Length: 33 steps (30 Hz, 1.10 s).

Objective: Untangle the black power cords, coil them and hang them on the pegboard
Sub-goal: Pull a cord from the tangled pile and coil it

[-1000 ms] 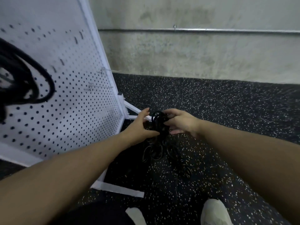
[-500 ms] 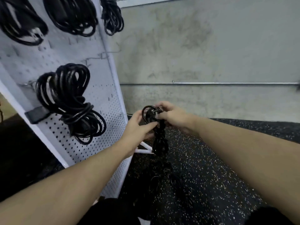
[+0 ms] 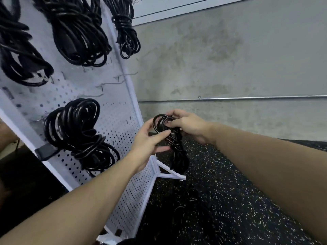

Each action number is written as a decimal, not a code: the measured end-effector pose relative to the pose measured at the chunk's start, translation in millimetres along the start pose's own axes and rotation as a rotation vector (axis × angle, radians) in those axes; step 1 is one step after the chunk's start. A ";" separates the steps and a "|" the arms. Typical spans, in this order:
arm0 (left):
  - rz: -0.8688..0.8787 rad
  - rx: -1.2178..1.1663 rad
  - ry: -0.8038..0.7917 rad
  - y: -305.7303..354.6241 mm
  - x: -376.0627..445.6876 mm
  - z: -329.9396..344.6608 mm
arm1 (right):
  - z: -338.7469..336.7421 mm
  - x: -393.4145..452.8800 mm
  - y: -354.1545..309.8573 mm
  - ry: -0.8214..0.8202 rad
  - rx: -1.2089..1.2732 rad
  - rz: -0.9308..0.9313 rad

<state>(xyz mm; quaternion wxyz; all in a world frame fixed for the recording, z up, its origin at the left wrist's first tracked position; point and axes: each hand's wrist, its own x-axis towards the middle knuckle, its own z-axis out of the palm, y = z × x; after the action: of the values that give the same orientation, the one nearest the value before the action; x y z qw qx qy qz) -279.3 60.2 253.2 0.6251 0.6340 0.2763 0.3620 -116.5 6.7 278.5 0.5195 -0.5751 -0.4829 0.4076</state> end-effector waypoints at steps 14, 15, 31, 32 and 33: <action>0.146 0.093 0.184 9.5 12.4 13.5 | 8.7 46.9 -23.9 -0.071 0.318 -0.061; 0.158 0.039 0.213 12.3 12.4 11.9 | 13.2 49.4 -28.1 -0.078 0.319 -0.054; 0.394 0.144 0.702 50.6 -13.2 5.1 | 54.7 31.5 -94.3 -0.172 -0.192 -0.456; 0.404 0.152 0.722 51.8 -14.2 6.7 | 56.1 32.9 -94.8 -0.172 -0.182 -0.476; 0.412 0.149 0.742 54.0 -14.9 7.9 | 57.8 35.2 -95.4 -0.173 -0.167 -0.489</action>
<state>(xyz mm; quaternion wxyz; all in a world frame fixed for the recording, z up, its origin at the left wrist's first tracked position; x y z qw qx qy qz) -287.3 40.0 305.4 0.3506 0.5462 0.3753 0.6618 -178.0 52.4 366.8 0.5102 -0.4453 -0.6819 0.2763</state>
